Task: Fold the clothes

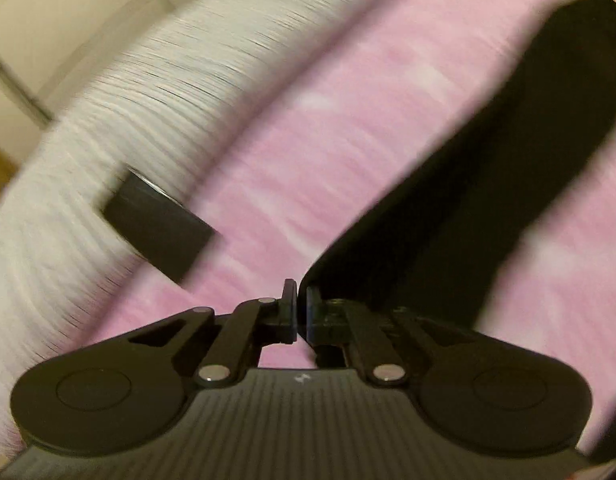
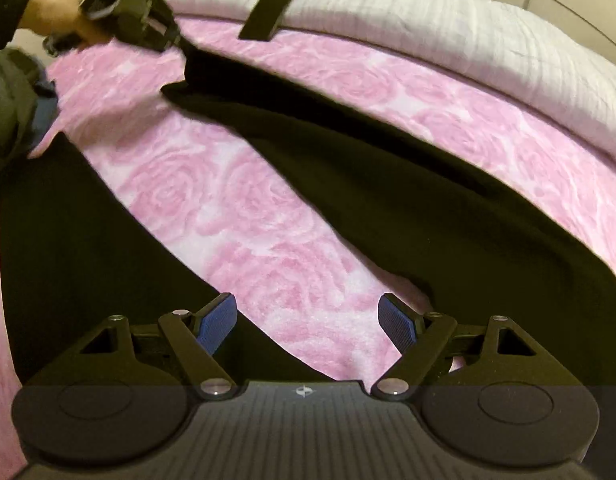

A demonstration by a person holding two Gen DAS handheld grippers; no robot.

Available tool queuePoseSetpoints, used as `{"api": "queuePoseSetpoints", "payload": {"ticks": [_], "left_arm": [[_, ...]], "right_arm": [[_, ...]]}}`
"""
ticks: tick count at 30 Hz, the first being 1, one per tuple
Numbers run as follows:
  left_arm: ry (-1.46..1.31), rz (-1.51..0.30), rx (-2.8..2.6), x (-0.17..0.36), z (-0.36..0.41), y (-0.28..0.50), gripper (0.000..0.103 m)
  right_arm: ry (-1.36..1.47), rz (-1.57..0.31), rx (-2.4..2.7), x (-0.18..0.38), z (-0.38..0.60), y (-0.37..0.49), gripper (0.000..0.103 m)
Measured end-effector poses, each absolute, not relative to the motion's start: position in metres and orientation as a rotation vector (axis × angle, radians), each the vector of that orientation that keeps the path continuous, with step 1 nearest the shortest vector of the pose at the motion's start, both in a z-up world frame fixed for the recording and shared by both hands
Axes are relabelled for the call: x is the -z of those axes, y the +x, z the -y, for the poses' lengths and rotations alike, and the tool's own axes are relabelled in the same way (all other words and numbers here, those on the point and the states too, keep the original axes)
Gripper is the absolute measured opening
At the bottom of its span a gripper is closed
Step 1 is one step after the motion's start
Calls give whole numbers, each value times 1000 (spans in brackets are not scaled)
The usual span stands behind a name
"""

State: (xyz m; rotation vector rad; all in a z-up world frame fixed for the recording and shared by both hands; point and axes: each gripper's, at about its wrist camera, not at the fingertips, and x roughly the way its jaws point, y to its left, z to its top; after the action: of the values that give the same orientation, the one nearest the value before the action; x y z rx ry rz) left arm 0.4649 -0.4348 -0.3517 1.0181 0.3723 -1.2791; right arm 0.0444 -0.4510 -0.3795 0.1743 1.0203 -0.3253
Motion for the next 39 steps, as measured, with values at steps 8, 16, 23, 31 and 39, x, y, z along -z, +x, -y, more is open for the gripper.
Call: {"api": "queuePoseSetpoints", "payload": {"ticks": [8,16,23,31,39], "left_arm": [[834,-556,1098,357,448,503,53],[736,-1012,1098,430,389,504,48],[568,-946,1089,411,397,517,5],[604,-877,1098,393,420,528,3],[656,-992,1059,402,383,522,0]], "right_arm": [[184,-1031,392,383,465,41,87],[65,-1123,463,413,480,52,76],[-194,-1193,414,438,492,73,71],[-294,-1214,346,443,502,88,51],[-305,-1269,242,447,493,81,0]]}}
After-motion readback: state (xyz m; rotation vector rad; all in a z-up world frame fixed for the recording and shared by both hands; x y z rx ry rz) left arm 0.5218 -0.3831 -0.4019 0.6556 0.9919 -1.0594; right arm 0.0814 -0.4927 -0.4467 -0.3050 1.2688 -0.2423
